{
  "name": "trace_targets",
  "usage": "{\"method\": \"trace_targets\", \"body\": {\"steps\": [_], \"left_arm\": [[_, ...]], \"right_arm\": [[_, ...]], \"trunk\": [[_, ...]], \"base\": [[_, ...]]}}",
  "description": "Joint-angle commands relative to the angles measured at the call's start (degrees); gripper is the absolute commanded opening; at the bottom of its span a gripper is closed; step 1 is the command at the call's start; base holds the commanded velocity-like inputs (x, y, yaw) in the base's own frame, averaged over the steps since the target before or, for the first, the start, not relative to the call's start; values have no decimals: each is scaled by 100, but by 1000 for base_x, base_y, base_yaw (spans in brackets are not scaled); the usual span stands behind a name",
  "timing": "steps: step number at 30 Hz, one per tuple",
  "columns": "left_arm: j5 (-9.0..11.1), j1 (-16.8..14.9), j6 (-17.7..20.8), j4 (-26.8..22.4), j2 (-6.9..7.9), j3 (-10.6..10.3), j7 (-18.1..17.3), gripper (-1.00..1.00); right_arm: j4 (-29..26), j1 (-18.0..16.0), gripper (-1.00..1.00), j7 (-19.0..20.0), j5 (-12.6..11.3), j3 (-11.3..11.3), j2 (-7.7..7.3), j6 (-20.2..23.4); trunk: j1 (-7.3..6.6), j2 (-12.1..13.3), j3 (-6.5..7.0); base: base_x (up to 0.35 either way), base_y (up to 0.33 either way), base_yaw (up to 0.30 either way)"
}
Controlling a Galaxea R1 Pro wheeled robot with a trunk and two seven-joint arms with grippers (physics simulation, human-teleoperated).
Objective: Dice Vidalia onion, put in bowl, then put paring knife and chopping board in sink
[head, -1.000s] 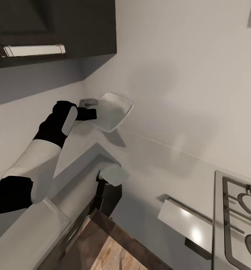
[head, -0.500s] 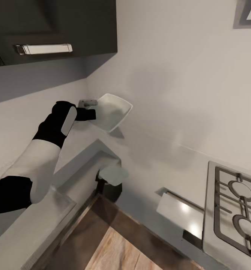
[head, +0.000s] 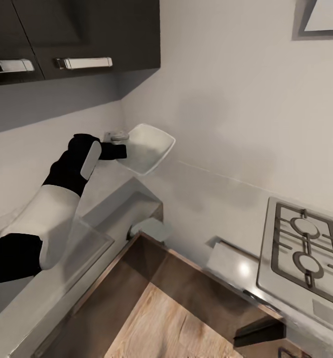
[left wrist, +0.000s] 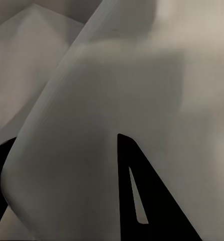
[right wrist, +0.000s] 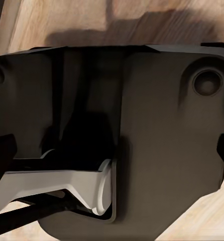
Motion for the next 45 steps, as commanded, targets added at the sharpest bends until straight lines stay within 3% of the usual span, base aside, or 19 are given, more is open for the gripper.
{"method": "trace_targets", "body": {"steps": [1, 17, 45], "left_arm": [[20, -4, 20, -6, 4, -8, 3, -100], [20, -4, 20, -13, 4, -8, 5, -100], [21, -4, 29, -23, 4, -8, 12, -100]], "right_arm": [[-15, 0, 100, 37, 61, -43, 16, -29], [-15, 0, 100, 31, 61, -56, 32, -25], [-15, 0, 100, 11, 70, -49, 32, -25]], "trunk": [[-1, -8, -8], [-1, -8, -26], [-1, -8, -131]], "base": [[-252, 167, 0], [-252, 162, 40], [-305, 70, 248]]}}
